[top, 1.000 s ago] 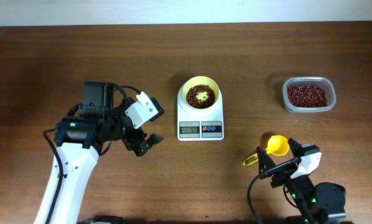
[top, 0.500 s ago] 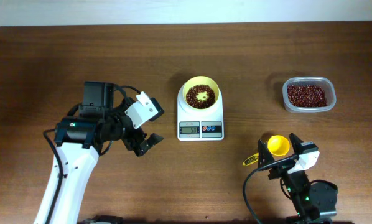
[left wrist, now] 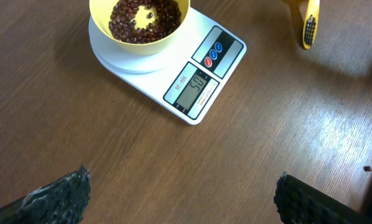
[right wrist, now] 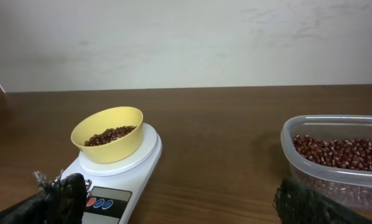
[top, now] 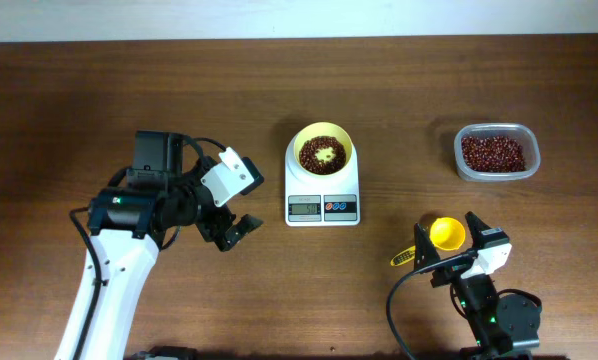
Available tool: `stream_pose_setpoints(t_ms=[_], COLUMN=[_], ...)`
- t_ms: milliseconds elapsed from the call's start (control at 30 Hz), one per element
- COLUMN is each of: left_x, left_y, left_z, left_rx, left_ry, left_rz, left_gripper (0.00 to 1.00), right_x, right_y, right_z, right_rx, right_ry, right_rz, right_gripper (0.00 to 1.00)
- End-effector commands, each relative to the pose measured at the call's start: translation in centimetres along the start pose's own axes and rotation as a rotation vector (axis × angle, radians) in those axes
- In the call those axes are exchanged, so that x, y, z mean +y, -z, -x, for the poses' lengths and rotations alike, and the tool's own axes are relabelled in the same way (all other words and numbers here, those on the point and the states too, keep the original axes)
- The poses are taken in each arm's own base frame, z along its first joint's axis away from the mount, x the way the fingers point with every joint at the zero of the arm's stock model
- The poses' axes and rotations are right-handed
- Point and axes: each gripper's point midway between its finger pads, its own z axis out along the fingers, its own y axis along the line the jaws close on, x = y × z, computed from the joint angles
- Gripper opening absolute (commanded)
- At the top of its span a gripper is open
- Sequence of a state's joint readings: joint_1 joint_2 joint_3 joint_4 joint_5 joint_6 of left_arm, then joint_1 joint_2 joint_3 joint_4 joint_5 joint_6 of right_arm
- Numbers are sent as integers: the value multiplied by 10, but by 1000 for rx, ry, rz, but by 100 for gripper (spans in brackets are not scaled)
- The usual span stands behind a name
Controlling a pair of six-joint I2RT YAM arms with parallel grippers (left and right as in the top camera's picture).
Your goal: Scoop item into bowl and weigh 50g on scale
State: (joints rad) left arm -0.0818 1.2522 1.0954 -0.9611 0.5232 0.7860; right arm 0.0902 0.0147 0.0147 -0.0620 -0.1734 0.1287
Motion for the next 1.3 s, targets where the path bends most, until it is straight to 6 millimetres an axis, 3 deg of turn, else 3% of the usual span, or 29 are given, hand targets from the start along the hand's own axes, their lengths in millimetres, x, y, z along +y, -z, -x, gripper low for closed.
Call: stream_pose_setpoints(t_ms=[0,300,433,1267], left_x=[0,0,0,0], left_y=[1,1,1,1], left_z=[-1,-1,-1,-1], left_rx=[-1,-1,-1,-1], left_ry=[-7,-7,-7,-7], left_rz=[0,0,0,0], left_gripper=[99,99,99,99], right_x=[-3,-4,-1,-10], right_y=[0,0,0,1], right_z=[-2,-2,-3,-2], right_rx=[-1,0,2,0], right_ry=[47,47,151,174], right_rz=[-15,-16,-4,-37], right_gripper=[99,99,99,99])
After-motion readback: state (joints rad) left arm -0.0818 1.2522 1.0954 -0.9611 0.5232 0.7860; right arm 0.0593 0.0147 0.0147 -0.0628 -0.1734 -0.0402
